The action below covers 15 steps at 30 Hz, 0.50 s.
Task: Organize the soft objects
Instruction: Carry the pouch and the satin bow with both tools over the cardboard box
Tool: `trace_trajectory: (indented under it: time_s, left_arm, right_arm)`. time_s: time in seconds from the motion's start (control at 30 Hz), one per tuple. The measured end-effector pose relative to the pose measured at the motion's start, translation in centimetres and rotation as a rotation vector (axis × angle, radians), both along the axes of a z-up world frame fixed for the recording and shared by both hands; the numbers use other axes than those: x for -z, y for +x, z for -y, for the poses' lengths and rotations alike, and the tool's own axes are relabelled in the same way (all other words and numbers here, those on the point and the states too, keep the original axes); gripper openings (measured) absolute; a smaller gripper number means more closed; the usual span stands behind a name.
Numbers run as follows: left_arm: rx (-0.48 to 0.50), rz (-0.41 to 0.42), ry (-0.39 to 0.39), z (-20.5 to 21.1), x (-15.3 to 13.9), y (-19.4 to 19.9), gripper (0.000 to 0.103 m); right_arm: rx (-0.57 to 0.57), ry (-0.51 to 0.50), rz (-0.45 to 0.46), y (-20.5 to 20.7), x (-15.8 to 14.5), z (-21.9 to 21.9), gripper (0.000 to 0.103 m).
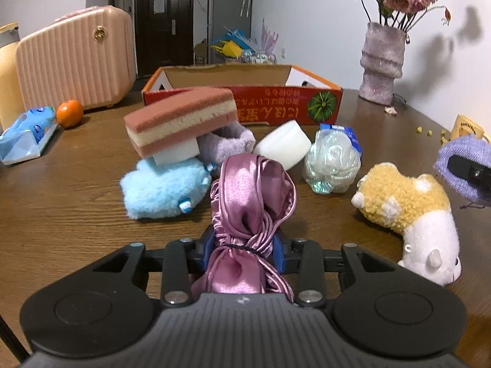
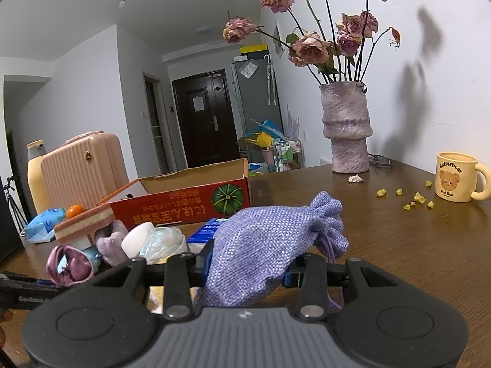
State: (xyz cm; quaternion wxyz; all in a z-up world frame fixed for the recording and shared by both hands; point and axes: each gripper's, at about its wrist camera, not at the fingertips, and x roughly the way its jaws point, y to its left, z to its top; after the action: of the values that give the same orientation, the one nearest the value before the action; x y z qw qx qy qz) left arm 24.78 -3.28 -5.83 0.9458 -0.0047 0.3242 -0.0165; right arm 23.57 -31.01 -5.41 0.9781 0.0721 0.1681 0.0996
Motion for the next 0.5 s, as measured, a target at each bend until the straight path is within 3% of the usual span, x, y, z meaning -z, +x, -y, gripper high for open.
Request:
trace_trajectory:
  time_s: [0.5]
  left_arm:
    - [0.013,0.118,-0.028,-0.6,-2.9,-2.0,0.037]
  right_arm:
    - [-0.023,-0.043,0.019,0.3,-1.0,-1.1,0.038]
